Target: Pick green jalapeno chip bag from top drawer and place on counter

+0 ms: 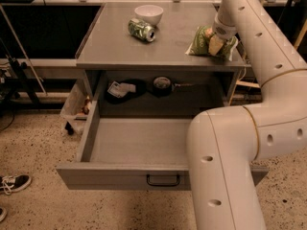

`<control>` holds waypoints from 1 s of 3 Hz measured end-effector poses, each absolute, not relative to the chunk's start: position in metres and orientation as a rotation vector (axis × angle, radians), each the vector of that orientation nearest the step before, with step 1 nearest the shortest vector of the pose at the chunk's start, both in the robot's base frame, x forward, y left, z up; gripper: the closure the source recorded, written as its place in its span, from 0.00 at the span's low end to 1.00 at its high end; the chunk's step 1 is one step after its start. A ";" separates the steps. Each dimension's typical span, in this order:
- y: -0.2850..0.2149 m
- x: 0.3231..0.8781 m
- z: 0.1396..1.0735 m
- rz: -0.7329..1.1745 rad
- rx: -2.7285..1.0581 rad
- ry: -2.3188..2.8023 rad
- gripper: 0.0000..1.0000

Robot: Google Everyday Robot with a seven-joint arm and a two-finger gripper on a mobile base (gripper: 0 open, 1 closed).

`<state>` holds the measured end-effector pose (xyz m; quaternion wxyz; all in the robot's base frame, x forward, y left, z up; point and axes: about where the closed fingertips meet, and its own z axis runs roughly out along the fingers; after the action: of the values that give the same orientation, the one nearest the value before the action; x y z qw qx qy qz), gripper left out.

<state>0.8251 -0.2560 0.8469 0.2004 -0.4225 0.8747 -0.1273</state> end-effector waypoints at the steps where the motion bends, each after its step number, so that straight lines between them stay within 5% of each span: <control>1: -0.256 0.825 0.847 -0.356 -1.181 2.445 0.12; 2: -0.256 0.825 0.847 -0.356 -1.181 2.445 0.00; 3: -0.256 0.825 0.847 -0.356 -1.181 2.445 0.00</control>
Offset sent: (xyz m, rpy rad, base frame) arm 0.0000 0.0000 0.0000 0.0000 0.0000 0.0000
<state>0.8251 -0.2560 0.8468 0.2004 -0.4225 0.8747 -0.1272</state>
